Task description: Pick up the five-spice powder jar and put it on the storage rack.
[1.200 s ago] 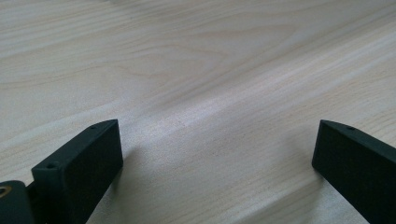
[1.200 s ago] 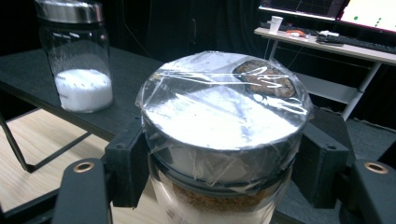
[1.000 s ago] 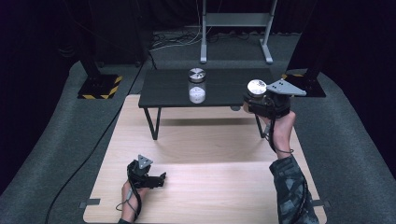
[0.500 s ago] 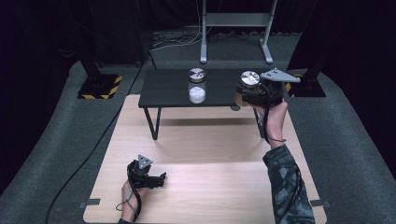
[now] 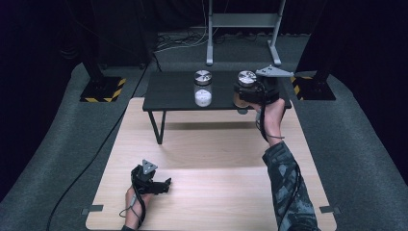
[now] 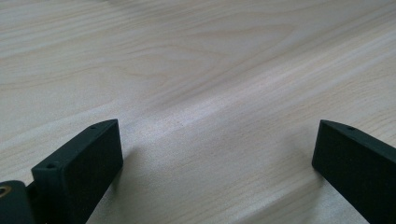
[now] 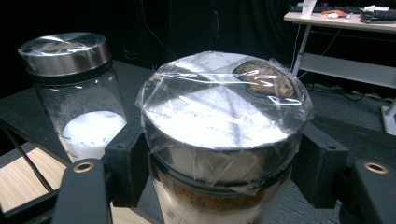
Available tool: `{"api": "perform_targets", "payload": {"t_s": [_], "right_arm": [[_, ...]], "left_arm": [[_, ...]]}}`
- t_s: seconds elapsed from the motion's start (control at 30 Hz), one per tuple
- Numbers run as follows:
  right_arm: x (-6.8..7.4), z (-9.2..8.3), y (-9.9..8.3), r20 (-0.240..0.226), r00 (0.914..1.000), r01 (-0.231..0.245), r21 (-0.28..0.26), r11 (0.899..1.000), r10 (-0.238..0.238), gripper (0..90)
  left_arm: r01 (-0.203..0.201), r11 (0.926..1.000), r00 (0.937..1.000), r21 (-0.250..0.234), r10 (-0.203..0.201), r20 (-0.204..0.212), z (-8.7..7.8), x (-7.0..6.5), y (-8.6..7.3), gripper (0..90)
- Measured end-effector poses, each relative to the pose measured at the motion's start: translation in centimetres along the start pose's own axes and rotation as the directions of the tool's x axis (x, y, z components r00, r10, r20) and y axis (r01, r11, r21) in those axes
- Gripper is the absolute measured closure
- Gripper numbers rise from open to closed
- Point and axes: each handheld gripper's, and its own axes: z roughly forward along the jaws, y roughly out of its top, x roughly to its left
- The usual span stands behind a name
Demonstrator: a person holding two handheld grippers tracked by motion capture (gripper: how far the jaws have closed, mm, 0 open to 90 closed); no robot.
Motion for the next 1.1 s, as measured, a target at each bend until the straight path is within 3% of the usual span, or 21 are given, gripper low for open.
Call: {"api": "perform_targets", "payload": {"t_s": [0.3, 0.43, 0.5, 1.1], "right_arm": [[-0.3, 1.0, -0.5, 0.013, 0.9997, -0.020, 0.002, 1.000, 0.020, 29.6], [0.1, 1.3, -0.6, 0.025, 0.9997, -0.002, 0.000, 1.000, 0.002, 29.6], [-0.3, 1.4, -0.8, 0.016, 0.9997, -0.019, -0.007, 1.000, 0.019, 29.6], [-0.6, 1.4, -1.1, 0.004, 0.9997, -0.025, -0.015, 1.000, 0.025, 29.4]], "left_arm": [[-0.001, 1.0000, 1.0000, 0.000, 0.001, 0.001, 0.0, 0.0, 0.0, 1.4], [-0.001, 1.0000, 1.0000, 0.000, 0.001, 0.001, 0.0, 0.0, 0.0, 1.4], [-0.001, 1.0000, 1.0000, 0.000, 0.001, 0.001, 0.0, 0.0, 0.0, 1.4], [-0.002, 1.0000, 1.0000, 0.000, 0.002, 0.000, 0.0, 0.0, 0.0, 1.4]]}}
